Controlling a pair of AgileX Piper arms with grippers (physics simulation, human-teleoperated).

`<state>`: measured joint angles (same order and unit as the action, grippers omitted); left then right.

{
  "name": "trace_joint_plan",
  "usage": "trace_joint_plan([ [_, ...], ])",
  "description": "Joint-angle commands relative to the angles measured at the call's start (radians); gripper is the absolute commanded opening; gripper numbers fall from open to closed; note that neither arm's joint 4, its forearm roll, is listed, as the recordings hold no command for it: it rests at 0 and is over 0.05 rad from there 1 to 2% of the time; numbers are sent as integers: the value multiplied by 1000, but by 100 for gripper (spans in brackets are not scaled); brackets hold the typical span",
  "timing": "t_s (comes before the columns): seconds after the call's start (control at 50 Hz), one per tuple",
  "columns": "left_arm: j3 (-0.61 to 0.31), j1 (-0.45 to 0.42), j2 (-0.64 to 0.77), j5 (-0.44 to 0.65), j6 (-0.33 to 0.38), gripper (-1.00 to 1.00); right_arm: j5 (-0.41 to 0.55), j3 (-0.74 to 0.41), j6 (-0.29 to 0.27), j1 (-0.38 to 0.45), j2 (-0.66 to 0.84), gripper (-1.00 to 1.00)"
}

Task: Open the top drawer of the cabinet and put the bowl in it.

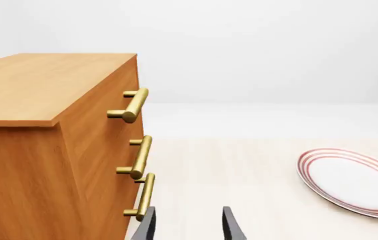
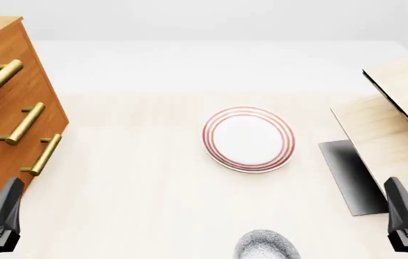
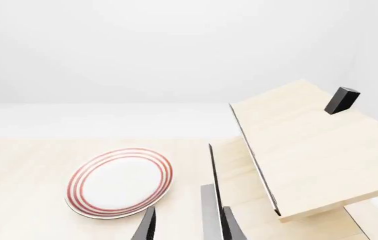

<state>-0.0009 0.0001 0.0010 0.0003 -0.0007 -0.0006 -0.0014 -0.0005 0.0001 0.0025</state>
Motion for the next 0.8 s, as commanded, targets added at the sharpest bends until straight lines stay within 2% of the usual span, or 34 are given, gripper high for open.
trace_joint_plan([
  [0.02, -1, 1, 1, 0, -5, 100, -1, -3, -1, 0, 6, 100],
  [0.3, -1, 1, 3, -2, -8, 100, -1, -3, 1, 1, 8, 100],
  [0.32, -2, 21, 3, 11, 19, 100, -1, -3, 1, 1, 8, 100],
  [0.46, -3, 17, 6, 9, 23, 100, -1, -3, 1, 1, 8, 100],
  [0.48, -13, 12, 9, 5, 101, 100, -1, -3, 1, 1, 8, 100],
  [0.5, -13, 12, 9, 5, 101, 100, -1, -3, 1, 0, 8, 100],
  [0.52, -25, 57, 75, -18, 214, 100, -1, -3, 1, 0, 8, 100],
  [0.54, -44, 54, 43, 14, 245, 100, -1, -3, 0, 0, 8, 100],
  [0.56, -58, 24, 77, 9, 269, 100, -1, -3, 1, 0, 8, 100],
  [0.58, -69, 43, 112, -6, 340, 100, -1, -3, 1, 1, 8, 100],
  [0.7, -110, 47, 264, -95, 518, 100, -1, -3, 1, 1, 8, 100],
  [0.72, -97, 59, 287, -127, 573, 100, -1, -3, 1, 1, 8, 100],
  [0.74, -110, 32, 325, -149, 587, 100, -1, -3, 1, 0, 8, 100],
  [0.8, -125, 52, 364, -169, 657, 100, -1, -3, 1, 1, 8, 100],
])
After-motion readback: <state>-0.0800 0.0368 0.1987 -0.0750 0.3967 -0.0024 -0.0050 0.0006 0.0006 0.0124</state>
